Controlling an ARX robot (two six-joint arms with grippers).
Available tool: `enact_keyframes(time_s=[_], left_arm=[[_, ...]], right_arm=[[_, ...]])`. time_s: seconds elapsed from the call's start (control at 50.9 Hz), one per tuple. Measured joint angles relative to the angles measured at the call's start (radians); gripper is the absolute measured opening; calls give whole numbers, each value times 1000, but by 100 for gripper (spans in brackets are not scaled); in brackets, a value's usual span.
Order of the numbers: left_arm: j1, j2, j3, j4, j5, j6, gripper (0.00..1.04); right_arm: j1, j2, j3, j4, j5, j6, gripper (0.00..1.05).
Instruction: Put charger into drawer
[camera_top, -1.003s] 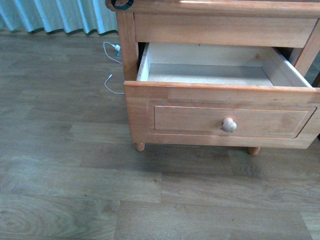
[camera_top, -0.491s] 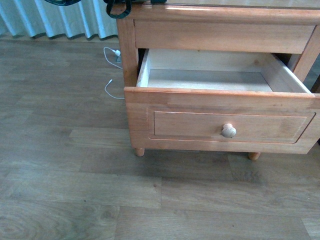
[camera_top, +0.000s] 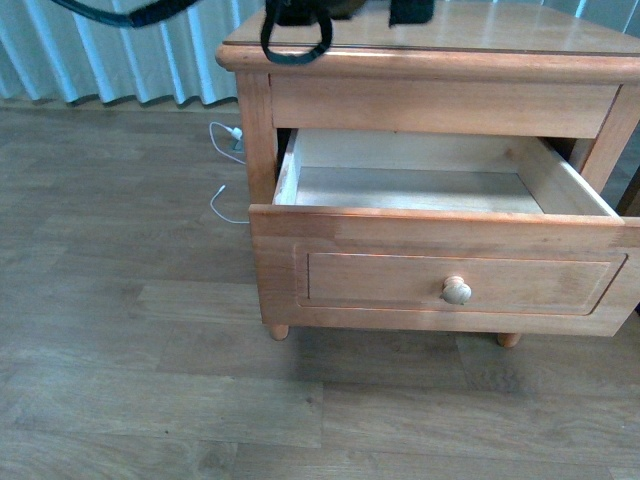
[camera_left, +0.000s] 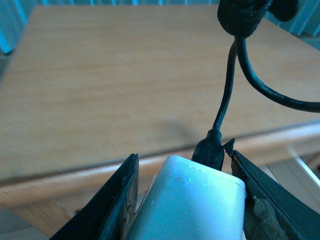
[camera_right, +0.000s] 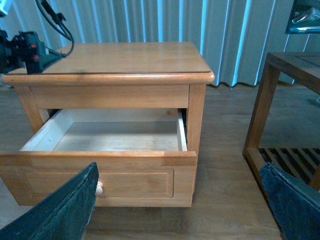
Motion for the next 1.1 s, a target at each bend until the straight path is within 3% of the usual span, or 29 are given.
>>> enact_keyframes(time_s=[0.216, 0.629, 0.904, 1.101], left_arm=[[-53, 14, -43, 12, -5, -13, 51], [-61, 143, -35, 10, -35, -45, 51], [-56, 161, -24, 25, -59, -48, 99], [-31, 101, -76, 71, -87, -47, 99]], right_arm=[[0, 0, 0, 0, 0, 0, 97], [0, 0, 0, 0, 0, 0, 97], [0, 0, 0, 0, 0, 0, 97], [0, 0, 0, 0, 0, 0, 97]])
